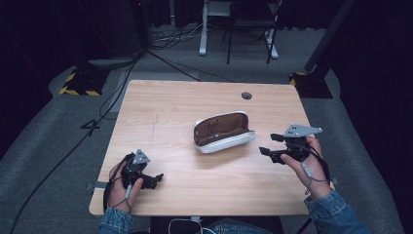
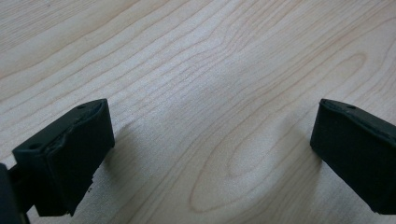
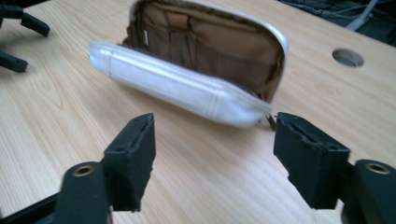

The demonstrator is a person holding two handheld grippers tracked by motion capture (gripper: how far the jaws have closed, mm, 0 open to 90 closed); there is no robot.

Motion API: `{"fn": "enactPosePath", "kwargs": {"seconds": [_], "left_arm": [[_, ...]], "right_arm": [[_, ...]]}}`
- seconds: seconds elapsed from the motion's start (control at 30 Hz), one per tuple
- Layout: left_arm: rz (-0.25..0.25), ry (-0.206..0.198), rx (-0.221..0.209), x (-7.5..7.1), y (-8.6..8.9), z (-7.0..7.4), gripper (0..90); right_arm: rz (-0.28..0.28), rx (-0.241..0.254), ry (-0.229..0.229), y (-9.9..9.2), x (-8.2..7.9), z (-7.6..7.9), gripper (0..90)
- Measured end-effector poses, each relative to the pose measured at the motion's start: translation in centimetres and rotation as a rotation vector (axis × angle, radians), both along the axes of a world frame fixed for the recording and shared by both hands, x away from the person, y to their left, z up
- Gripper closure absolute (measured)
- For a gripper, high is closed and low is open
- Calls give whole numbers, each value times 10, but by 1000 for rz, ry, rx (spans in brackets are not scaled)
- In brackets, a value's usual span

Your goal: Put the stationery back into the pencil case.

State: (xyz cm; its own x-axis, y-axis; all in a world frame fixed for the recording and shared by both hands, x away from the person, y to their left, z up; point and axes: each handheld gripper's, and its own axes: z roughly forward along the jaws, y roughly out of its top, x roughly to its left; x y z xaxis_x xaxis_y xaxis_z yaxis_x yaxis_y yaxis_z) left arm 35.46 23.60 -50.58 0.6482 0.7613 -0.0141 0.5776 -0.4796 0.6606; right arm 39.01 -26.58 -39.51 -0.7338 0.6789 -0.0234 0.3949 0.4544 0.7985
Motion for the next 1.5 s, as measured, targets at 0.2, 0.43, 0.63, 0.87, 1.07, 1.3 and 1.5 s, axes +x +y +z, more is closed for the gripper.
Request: {"fn": "enactPosePath", "kwargs": {"seconds": [0.2,0.43,0.63,0.87,1.07,1.3,1.5], "left_arm": [[0,0,0,0,0,0,1],[1,-2,1,0,0,0,1],[2,-1,-1,0,0,0,1],[1,-2,2,0,0,0,2],[-2,3,2,0,0,0,2],[-1,3,2,0,0,0,2],[4,0,-1,0,0,0,2]], "right_arm": [[-30,4,7,-15,-10,-17,231],[-93,5,41,-33,-16,-48,225],[-126,25,37,-41,-21,-71,235],[-126,-16,44,-41,-24,-90,225],[-126,-21,60,-40,-25,-102,216],[-123,-48,81,-38,-26,-109,187],[-130,-57,84,-35,-24,-110,133]]}}
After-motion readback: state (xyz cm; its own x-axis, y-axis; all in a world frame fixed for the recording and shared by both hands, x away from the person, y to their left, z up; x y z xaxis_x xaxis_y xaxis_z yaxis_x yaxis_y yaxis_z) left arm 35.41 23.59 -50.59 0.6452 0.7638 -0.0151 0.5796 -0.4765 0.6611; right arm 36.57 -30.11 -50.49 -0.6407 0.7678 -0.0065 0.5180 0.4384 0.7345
